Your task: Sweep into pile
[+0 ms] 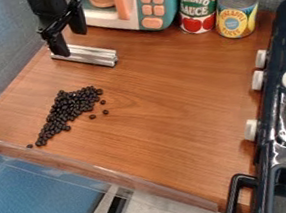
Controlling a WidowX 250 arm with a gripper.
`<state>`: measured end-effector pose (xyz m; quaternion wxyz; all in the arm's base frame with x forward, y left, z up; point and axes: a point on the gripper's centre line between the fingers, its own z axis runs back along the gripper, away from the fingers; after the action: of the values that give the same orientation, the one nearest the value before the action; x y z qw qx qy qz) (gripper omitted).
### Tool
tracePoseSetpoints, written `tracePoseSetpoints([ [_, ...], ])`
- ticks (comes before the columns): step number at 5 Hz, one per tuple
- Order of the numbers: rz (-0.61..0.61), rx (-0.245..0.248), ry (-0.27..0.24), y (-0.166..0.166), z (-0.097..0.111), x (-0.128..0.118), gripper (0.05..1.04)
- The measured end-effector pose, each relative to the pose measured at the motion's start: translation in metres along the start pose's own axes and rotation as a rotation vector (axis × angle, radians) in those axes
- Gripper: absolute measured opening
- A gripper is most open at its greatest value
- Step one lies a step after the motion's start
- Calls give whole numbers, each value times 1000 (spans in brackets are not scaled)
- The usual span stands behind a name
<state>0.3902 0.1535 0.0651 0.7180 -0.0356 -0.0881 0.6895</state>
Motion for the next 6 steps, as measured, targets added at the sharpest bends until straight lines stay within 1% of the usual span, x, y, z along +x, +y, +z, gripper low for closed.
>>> tracePoseSetpoints([
  [1,12,-1,-22,-11,-1,-1,1000],
  [2,37,24,-22,-14,-14,0,1000],
  [3,60,45,-37,-19,-17,-1,1000],
  [4,80,86,-37,-16,-30,-7,1000],
  [5,154,150,-23,-14,-45,-8,999],
  [6,160,156,-23,-13,-47,-8,939],
])
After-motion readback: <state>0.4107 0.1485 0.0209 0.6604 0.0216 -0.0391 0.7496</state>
